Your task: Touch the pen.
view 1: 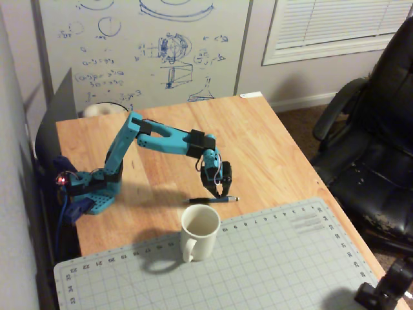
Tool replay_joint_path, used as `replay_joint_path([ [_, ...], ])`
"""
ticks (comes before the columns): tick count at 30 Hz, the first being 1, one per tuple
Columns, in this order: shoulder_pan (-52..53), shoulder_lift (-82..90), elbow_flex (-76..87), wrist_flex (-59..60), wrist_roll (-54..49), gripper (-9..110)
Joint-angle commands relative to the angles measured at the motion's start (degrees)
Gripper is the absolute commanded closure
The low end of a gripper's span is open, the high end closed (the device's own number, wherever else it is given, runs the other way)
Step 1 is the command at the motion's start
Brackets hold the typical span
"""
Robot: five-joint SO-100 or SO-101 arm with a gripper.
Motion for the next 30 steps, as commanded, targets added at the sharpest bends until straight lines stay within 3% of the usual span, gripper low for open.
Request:
replay_joint_path([
  [1,-2.0,6.7,-5.2,-0.1,0.5,101],
  [30,-2.5,-3.5,-4.0,0.0,-0.4,101],
])
